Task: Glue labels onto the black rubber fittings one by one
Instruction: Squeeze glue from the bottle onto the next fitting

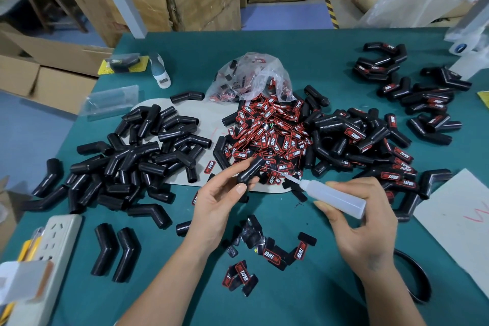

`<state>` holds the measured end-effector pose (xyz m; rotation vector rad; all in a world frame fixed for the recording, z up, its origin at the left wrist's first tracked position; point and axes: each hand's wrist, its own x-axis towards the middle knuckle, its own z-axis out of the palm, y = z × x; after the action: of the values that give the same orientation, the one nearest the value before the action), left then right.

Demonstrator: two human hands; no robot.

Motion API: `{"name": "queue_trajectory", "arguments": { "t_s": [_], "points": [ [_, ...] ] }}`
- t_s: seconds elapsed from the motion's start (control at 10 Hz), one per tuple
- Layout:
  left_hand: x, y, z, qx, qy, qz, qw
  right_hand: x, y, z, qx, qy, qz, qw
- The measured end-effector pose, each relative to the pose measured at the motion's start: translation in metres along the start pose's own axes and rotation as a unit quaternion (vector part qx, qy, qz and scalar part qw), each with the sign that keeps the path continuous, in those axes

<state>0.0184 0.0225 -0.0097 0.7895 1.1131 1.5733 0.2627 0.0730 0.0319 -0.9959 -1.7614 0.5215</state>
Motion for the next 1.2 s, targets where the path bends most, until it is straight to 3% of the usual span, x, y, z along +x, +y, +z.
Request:
{"name": "queue_trajectory", "arguments": {
  "t_s": [1.2],
  "points": [
    [-0.0014,0.0029,0.0020,0.001,0.010,-0.012,1.000,-0.0011,0.0033,-0.0006,0.019,-0.005,-0.007,1.000]
  ]
}}
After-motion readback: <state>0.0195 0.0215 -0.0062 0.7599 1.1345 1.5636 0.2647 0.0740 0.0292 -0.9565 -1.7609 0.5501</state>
